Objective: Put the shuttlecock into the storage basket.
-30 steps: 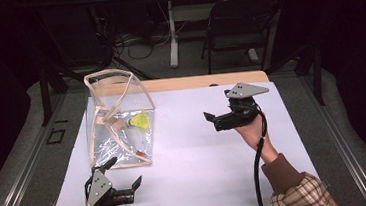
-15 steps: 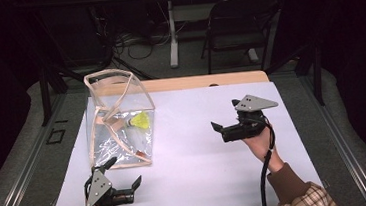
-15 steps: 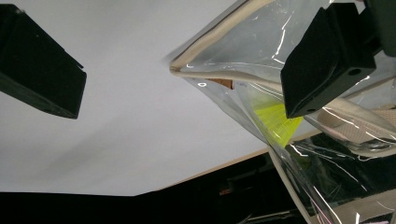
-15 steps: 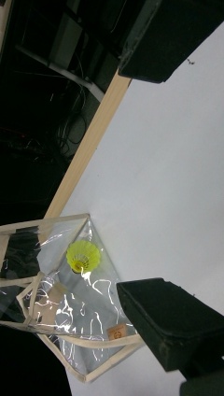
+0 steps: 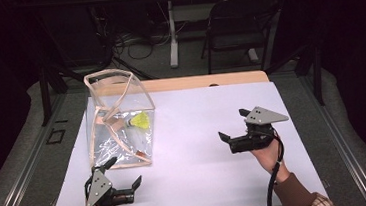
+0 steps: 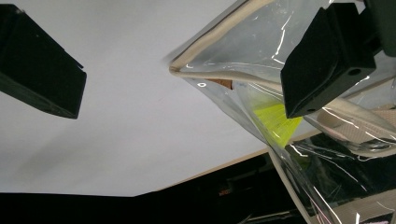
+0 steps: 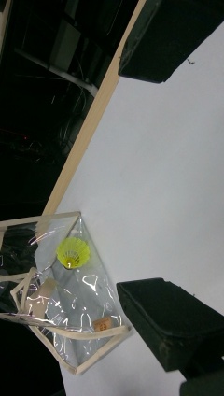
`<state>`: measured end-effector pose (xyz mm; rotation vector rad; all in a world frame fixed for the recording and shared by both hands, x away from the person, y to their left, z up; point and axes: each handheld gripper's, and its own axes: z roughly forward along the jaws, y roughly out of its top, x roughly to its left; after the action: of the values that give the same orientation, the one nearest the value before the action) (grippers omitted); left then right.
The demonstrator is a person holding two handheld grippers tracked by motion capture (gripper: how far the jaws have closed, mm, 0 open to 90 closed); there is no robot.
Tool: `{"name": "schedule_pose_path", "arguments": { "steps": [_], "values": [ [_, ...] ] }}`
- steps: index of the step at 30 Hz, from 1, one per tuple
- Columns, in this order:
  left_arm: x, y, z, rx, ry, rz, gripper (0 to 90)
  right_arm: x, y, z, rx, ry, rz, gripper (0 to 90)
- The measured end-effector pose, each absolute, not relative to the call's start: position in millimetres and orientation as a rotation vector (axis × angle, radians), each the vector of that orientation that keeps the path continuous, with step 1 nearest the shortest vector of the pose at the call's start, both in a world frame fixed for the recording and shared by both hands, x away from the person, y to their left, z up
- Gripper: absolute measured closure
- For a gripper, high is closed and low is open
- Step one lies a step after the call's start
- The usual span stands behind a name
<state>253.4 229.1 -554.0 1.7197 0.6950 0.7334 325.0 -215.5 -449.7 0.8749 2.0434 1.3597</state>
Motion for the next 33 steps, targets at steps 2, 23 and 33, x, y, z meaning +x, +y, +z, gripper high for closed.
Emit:
{"name": "schedule_pose_path", "arguments": {
  "steps": [2,23,33],
  "values": [
    [253.5,229.2,-554.0,1.719,0.697,0.733,0.1,321.5,-217.3,-452.2,0.873,2.043,1.359,0.0],
    [253.6,228.9,-554.3,1.720,0.700,0.736,0.1,292.2,-226.9,-484.9,0.817,2.053,1.386,0.0],
    [253.7,228.8,-554.4,1.723,0.701,0.737,0.1,280.8,-234.5,-495.2,0.785,2.030,1.393,0.0]
  ]
}}
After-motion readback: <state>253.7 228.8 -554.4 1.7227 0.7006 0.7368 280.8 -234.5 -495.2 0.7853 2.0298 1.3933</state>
